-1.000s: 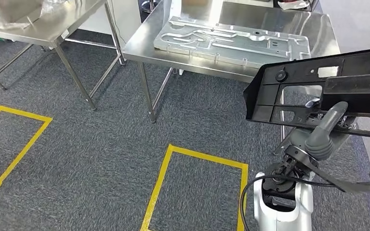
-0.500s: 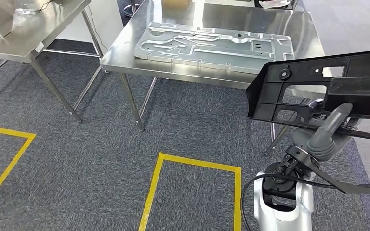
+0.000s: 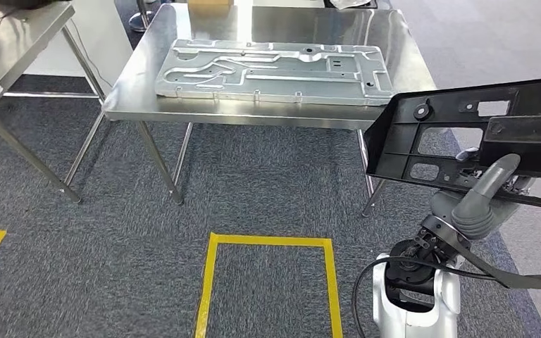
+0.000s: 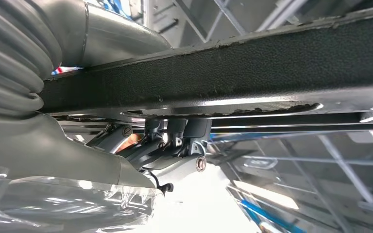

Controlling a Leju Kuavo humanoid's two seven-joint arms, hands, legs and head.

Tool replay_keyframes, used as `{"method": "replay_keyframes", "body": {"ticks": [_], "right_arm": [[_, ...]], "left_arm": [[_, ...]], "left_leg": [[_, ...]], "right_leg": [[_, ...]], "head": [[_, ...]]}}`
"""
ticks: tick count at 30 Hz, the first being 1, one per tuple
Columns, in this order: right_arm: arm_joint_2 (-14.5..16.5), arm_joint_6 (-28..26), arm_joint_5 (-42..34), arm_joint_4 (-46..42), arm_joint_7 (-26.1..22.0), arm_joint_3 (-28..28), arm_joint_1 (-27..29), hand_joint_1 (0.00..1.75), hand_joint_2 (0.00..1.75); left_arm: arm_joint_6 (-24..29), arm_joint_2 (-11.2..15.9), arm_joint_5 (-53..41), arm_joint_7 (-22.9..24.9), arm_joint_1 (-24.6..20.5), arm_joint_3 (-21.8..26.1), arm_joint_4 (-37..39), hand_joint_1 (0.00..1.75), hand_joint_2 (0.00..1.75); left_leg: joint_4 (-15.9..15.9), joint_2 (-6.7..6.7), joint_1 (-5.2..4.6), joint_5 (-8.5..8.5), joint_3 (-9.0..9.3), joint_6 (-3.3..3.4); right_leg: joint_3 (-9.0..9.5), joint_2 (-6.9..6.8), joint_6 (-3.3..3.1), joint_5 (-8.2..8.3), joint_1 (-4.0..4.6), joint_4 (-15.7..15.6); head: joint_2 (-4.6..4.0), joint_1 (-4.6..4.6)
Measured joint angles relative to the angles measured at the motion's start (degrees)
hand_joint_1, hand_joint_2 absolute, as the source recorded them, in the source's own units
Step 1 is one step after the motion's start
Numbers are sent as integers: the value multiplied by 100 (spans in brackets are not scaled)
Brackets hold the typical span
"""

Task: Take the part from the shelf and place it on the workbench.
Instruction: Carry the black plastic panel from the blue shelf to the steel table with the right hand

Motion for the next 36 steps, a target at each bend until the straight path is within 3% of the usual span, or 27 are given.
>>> {"method": "replay_keyframes", "body": {"ticks": [1,3,5,6,8,10,11,12,14,15,19,21,24,26,27,28,30,31,32,34,35,36], "right_arm": [[2,-2,1,-5,1,-2,-6,175,175],[9,-9,2,-16,2,-7,-23,175,175],[24,-22,6,-31,3,-14,-48,175,175],[37,-29,10,-35,4,-14,-69,175,175],[63,-54,18,-38,7,-15,-103,175,175],[75,-84,19,-37,10,-16,-102,175,175],[78,-94,19,-37,11,-19,-98,175,175],[80,-97,19,-38,11,-21,-94,175,175],[83,-97,21,-38,10,-25,-90,175,175],[83,-96,22,-39,10,-28,-88,175,175],[86,-91,32,-72,18,-40,-65,175,175],[86,-84,44,-91,21,-41,-74,175,175],[85,-72,68,-99,33,-51,-64,175,175],[85,-68,83,-98,58,-57,-50,175,175],[85,-66,92,-98,69,-58,-49,175,175],[85,-63,100,-98,76,-59,-48,175,175],[84,-46,113,-91,82,-66,-29,175,175],[83,-35,115,-87,87,-74,-18,175,175],[81,-22,119,-85,90,-82,-8,175,175],[81,-4,126,-101,92,-91,-7,175,175],[81,1,131,-112,88,-91,-8,175,175],[82,5,135,-122,86,-91,-10,175,175]], "left_arm": [[-1,4,0,1,4,0,2,0,175],[-20,8,-2,2,3,-1,1,0,175],[-60,-13,-14,4,-1,-8,-9,0,175],[-74,-31,-28,15,-1,-17,-14,0,175],[-78,-62,-65,54,-15,-40,-25,0,175],[-72,-78,-99,96,-52,-61,-38,0,175],[-68,-80,-112,116,-67,-71,-43,0,175],[-60,-82,-122,137,-75,-83,-46,0,175],[-40,-86,-142,178,-68,-109,-47,0,175],[-31,-87,-151,193,-65,-118,-47,0,175],[-13,-102,-179,223,-72,-129,-62,0,175],[-1,-113,-188,245,-60,-136,-68,0,175],[15,-118,-185,269,-23,-143,-72,0,175],[20,-127,-181,269,-2,-151,-72,0,175],[21,-131,-180,268,9,-156,-72,0,175],[21,-135,-179,266,23,-160,-72,0,175],[20,-145,-178,261,43,-165,-69,0,175],[20,-149,-178,258,47,-167,-68,0,175],[19,-151,-177,255,47,-168,-68,0,175],[17,-149,-178,247,30,-170,-76,0,175],[16,-149,-178,244,18,-171,-81,0,175],[14,-149,-178,240,5,-171,-86,0,175]], "left_leg": [[-14,56,-18,-36,36,-34],[11,136,-41,-53,105,-111],[255,35,-22,-99,57,-182],[507,-66,-1,-191,-78,-210],[1207,-253,43,-484,-527,-247],[1660,-301,59,-647,-902,-259],[1625,-306,60,-558,-962,-255],[1393,-306,61,-332,-928,-240],[707,-308,51,211,-759,-193],[435,-309,36,345,-692,-163],[130,-333,10,348,-541,-20],[53,-340,36,310,-370,37],[14,-332,50,166,-178,65],[13,-347,56,26,-17,52],[12,-354,58,-56,91,42],[8,-355,60,-148,193,30],[3,-353,47,-337,384,-8],[-33,-349,41,-415,447,-39],[-63,-345,34,-458,528,-75],[-20,-337,36,-392,593,-159],[189,-336,40,-284,533,-194],[513,-339,48,-188,357,-224]], "right_leg": [[38,-60,-39,-5,26,-107],[64,43,-105,-14,9,-127],[142,174,-156,-28,-36,-159],[185,226,-183,-48,-48,-169],[239,312,-220,-99,-47,-178],[313,401,-222,-173,-42,-176],[372,437,-216,-221,-41,-176],[446,466,-205,-276,-41,-176],[581,501,-170,-379,-38,-182],[618,513,-141,-418,-36,-185],[686,512,18,-447,-35,-113],[518,478,70,-453,-39,241],[-251,443,132,-734,-59,1210],[-605,429,149,-878,-64,1384],[-651,422,140,-790,-63,1203],[-636,410,113,-550,-58,887],[-585,377,35,175,-28,233],[-563,370,1,418,-7,56],[-545,376,-29,516,4,-25],[-414,415,-94,395,-4,-69],[-316,425,-135,336,-19,-116],[-205,430,-170,278,-27,-152]], "head": [[0,1],[0,1],[0,0],[0,-1],[0,-2],[0,-2],[0,-2],[0,-2],[0,-1],[0,0],[0,1],[0,1],[0,1],[0,1],[0,1],[0,1],[0,3],[0,5],[0,6],[0,7],[0,8],[0,8]]}}
